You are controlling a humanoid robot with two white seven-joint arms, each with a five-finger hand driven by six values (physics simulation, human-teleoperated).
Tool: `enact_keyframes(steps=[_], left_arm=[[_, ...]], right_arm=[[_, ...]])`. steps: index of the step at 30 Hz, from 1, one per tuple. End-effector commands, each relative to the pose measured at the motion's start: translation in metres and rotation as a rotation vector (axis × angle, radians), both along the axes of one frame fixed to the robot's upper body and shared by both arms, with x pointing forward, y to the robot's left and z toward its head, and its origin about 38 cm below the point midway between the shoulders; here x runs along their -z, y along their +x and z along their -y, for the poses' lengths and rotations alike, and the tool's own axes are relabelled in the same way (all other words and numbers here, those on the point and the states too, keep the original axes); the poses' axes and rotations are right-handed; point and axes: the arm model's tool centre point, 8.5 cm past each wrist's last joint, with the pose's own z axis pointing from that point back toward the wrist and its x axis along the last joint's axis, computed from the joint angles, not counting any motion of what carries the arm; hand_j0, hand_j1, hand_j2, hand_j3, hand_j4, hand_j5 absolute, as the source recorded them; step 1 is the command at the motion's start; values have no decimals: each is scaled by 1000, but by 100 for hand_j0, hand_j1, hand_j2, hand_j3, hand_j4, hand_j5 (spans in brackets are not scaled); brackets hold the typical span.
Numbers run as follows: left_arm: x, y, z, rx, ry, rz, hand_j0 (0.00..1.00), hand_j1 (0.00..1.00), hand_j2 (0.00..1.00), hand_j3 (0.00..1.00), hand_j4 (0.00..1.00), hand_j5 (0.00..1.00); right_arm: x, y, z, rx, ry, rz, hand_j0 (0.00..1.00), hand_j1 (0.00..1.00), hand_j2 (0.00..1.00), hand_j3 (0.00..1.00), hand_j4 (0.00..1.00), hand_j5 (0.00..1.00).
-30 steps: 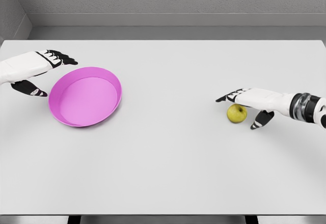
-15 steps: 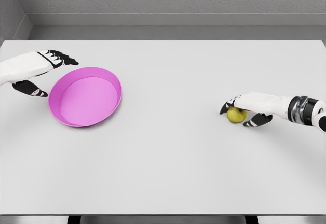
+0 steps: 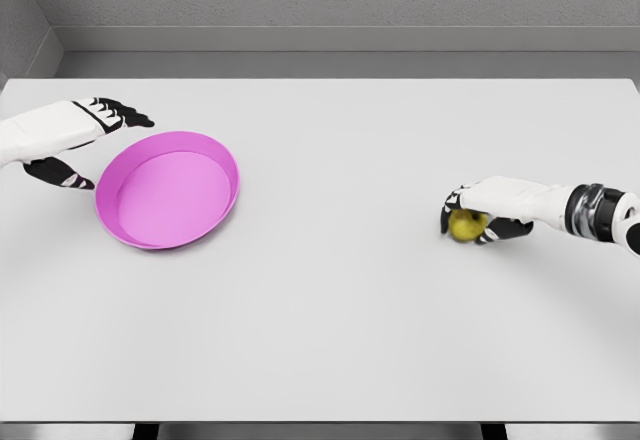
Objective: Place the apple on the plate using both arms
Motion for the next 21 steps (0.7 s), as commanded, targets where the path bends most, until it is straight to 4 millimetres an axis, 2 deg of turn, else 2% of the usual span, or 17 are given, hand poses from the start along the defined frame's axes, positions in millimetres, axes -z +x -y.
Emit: enact_keyframes(steps=[1, 7, 9, 16, 21], left_arm=[[-1, 0, 0, -3, -6, 0, 100, 100, 100, 100, 100, 100], [-1, 0, -1, -3, -6, 1, 100, 100, 100, 100, 100, 100], [-1, 0, -1, -3, -6, 1, 100, 100, 100, 100, 100, 100], [-2, 0, -1, -4, -5, 1, 100, 100, 100, 100, 100, 100], [-2, 0, -1, -4, -6, 1, 100, 100, 100, 100, 100, 100]], right_arm=[[-1, 0, 0, 0, 2, 1, 50, 50, 50, 50, 50, 50], [-6, 1, -5, -15, 11, 14, 44, 44, 44, 44, 44, 44], [-11, 3, -18, -38, 33, 29, 41, 41, 41, 41, 41, 41], [-24, 1, -40, -97, 70, 65, 41, 41, 41, 41, 41, 41], [-29, -2, -67, -154, 117, 81, 41, 41, 41, 41, 41, 41]])
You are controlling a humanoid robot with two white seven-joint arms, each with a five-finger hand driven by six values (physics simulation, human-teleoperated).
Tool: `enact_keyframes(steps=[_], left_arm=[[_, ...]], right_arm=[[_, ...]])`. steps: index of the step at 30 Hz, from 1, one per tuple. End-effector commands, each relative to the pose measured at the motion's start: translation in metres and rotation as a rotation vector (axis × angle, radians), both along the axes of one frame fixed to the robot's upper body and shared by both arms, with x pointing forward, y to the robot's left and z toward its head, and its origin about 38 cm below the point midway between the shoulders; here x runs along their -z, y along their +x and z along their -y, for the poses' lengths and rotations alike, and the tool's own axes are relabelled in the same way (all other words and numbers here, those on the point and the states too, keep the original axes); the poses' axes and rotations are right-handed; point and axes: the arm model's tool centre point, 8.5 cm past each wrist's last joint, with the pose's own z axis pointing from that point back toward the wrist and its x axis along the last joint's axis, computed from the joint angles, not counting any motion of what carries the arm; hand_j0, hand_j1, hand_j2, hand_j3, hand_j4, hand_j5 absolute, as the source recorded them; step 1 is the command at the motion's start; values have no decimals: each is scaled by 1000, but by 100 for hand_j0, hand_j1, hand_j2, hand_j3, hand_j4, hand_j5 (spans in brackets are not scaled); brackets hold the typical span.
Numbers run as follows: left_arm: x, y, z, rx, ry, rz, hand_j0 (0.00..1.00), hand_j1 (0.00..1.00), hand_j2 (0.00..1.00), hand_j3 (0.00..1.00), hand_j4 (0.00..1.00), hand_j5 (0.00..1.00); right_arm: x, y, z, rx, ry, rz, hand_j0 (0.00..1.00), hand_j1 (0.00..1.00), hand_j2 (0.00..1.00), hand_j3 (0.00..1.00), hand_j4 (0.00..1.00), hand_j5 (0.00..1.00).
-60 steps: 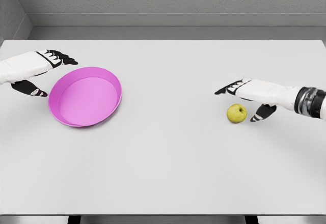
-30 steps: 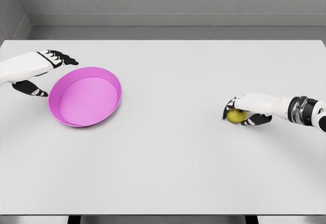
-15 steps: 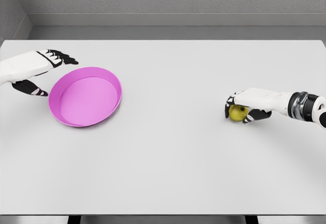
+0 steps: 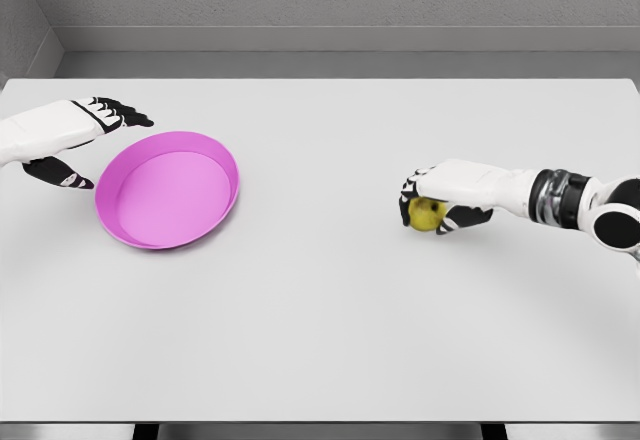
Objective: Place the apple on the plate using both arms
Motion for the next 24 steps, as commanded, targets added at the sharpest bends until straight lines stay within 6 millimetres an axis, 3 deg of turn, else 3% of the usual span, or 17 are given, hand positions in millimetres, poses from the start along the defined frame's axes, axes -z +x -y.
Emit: enact_keyframes(steps=[1, 17, 22, 23, 24], left_arm=[[-1, 0, -1, -3, -5, 0, 100, 100, 100, 100, 100, 100], [0, 0, -1, -3, -7, -1, 100, 100, 100, 100, 100, 100], [-1, 0, -1, -3, -7, 0, 100, 100, 100, 100, 100, 100], [-1, 0, -1, -3, -7, 0, 100, 100, 100, 100, 100, 100], [-1, 0, -1, -3, -7, 0, 100, 100, 100, 100, 100, 100]], right_arm=[[-4, -3, -14, -30, 27, 8, 41, 41, 41, 41, 41, 41], [-12, -2, -86, -155, 130, 21, 41, 41, 41, 41, 41, 41], [-13, -3, -96, -173, 138, 21, 41, 41, 41, 41, 41, 41], [-15, -2, -95, -173, 137, 24, 42, 42, 42, 42, 42, 42], [-18, 0, -91, -163, 135, 34, 51, 51, 51, 51, 51, 51]])
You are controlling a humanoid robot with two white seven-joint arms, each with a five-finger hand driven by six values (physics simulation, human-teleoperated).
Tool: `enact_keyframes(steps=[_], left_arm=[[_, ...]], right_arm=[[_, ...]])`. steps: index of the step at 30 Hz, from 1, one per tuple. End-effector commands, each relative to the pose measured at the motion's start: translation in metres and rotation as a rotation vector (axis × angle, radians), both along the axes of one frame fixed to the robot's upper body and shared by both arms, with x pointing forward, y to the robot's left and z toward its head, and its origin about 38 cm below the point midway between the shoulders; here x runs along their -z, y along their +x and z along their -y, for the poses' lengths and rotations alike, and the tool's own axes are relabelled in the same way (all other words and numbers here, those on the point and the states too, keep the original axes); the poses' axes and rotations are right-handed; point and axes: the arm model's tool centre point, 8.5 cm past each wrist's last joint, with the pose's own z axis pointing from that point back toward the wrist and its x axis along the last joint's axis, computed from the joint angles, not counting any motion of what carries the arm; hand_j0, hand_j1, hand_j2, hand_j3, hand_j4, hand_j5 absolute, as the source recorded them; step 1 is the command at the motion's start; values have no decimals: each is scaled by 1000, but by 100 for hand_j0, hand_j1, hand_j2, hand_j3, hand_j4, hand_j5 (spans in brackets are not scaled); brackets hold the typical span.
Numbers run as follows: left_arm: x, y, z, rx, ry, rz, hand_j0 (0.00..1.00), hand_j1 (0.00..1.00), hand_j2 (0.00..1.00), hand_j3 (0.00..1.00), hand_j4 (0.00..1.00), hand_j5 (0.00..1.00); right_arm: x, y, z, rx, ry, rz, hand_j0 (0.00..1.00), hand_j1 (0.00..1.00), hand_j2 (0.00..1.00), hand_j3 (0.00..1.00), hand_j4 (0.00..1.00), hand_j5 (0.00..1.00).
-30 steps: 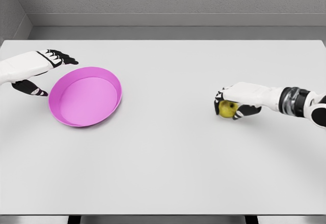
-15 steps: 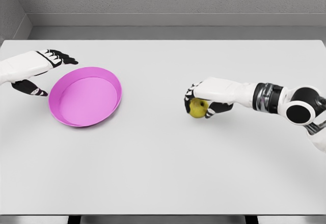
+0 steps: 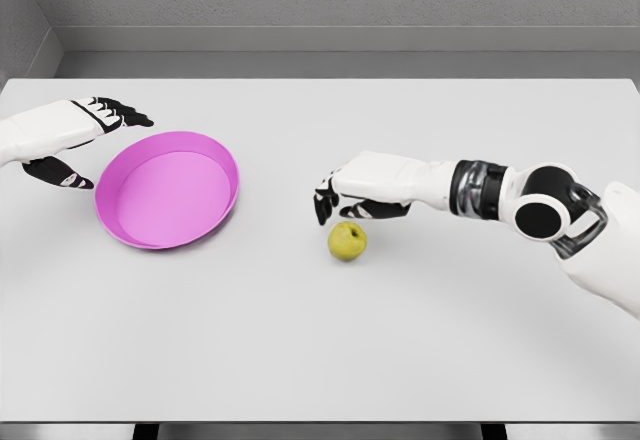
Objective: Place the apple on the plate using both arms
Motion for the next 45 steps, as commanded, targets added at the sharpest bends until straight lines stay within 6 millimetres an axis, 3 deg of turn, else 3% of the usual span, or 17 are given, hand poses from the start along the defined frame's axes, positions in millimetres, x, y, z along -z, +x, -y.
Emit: enact_keyframes(steps=[1, 2, 5, 7, 8, 12, 14, 16, 17, 19, 21, 25, 28, 30, 32, 40, 45], left_arm=[[-1, 0, -1, -3, -6, 0, 100, 100, 100, 100, 100, 100], [-1, 0, -1, -3, -6, 0, 100, 100, 100, 100, 100, 100], [-1, 0, -1, -3, -6, 0, 100, 100, 100, 100, 100, 100], [-1, 0, -1, -4, -5, 0, 100, 100, 100, 100, 100, 100], [-1, 0, -1, -3, -6, 0, 100, 100, 100, 100, 100, 100], [-1, 0, 1, 1, -7, 0, 100, 100, 100, 100, 100, 100], [1, -1, 5, 12, -7, -2, 100, 100, 100, 100, 100, 100], [2, -1, 8, 18, -13, -1, 100, 100, 100, 100, 100, 100], [4, 1, 21, 43, -36, 1, 100, 100, 100, 100, 100, 100], [-10, -6, 54, 142, -46, 49, 100, 100, 100, 100, 100, 100], [-20, -15, 89, 242, -57, 92, 100, 100, 100, 100, 100, 100], [-26, -21, 130, 354, -75, 118, 100, 100, 100, 100, 100, 100], [-19, -20, 177, 473, -29, 114, 100, 100, 100, 100, 100, 100], [-13, -23, 198, 538, 35, 73, 100, 100, 100, 100, 100, 100], [-5, -26, 215, 599, 121, 27, 100, 100, 100, 100, 100, 100], [-8, -35, 277, 771, 198, 56, 100, 100, 100, 100, 100, 100], [-12, -32, 296, 809, 291, 126, 100, 100, 100, 100, 100, 100]], right_arm=[[-6, 3, 4, 16, 9, 12, 76, 76, 76, 76, 76, 76], [-17, 8, 11, 39, 26, 36, 100, 100, 100, 100, 100, 100], [-49, 20, 63, 143, 19, 118, 100, 100, 100, 100, 100, 100], [-76, 22, 112, 212, -7, 193, 100, 100, 100, 100, 100, 100], [-79, 19, 130, 233, -19, 205, 100, 100, 100, 100, 100, 100], [-73, 7, 182, 274, -8, 224, 100, 100, 100, 100, 100, 100], [-72, 6, 201, 278, -12, 234, 100, 100, 100, 100, 100, 100], [-64, 1, 207, 271, -31, 218, 100, 100, 100, 100, 100, 100], [-63, -2, 212, 284, -26, 217, 100, 100, 100, 100, 100, 100], [-61, -8, 233, 342, -19, 213, 100, 100, 100, 100, 100, 100], [-57, -11, 234, 347, -26, 203, 100, 100, 100, 100, 100, 100], [-64, -15, 224, 316, -22, 225, 100, 100, 100, 100, 100, 100], [-64, -15, 224, 317, -22, 225, 100, 100, 100, 100, 100, 100], [-54, -17, 224, 317, -26, 201, 100, 100, 100, 100, 100, 100], [-53, -18, 223, 315, -20, 201, 100, 100, 100, 100, 100, 100], [-51, -22, 220, 303, -20, 197, 100, 100, 100, 100, 100, 100], [-49, -23, 221, 304, -23, 193, 100, 100, 100, 100, 100, 100]])
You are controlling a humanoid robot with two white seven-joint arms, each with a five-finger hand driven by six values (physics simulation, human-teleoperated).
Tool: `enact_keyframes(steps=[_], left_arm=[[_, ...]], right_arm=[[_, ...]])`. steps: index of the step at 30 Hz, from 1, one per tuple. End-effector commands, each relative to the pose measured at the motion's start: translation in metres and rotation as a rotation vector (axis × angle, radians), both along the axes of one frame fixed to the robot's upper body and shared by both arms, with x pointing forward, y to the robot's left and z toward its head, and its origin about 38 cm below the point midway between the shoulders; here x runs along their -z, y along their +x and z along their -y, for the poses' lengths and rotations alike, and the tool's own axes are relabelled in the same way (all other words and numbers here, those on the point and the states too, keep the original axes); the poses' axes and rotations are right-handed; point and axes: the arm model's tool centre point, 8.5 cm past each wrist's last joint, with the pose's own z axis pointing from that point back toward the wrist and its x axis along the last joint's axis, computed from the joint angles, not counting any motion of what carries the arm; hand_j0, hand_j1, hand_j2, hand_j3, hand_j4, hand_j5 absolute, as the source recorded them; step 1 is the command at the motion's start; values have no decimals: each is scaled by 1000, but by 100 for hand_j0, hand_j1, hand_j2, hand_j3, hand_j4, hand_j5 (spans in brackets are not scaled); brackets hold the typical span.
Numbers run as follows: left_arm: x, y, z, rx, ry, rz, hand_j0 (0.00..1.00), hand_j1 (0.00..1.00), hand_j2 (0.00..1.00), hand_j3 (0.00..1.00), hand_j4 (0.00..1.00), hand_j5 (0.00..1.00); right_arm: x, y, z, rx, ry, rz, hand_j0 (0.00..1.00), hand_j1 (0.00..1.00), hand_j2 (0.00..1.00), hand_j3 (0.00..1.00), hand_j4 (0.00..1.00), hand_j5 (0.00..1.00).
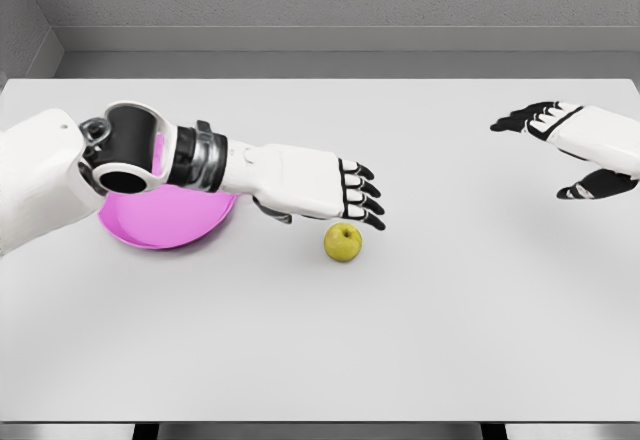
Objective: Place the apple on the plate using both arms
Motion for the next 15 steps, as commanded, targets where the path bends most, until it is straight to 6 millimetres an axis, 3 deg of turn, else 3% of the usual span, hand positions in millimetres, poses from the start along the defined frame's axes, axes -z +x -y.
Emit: enact_keyframes(steps=[1, 8, 15], left_arm=[[9, -4, 12, 26, 30, 21, 100, 100, 100, 100, 100, 100], [22, -5, 18, 49, 162, 71, 100, 100, 100, 100, 100, 100], [29, -11, 27, 75, 177, 60, 100, 100, 100, 100, 100, 100]], right_arm=[[-1, 0, 0, 0, 4, 1, 100, 100, 100, 100, 100, 100], [-1, 0, -1, -1, 8, 3, 100, 100, 100, 100, 100, 100], [0, 0, -1, -1, 10, 1, 100, 100, 100, 100, 100, 100]])
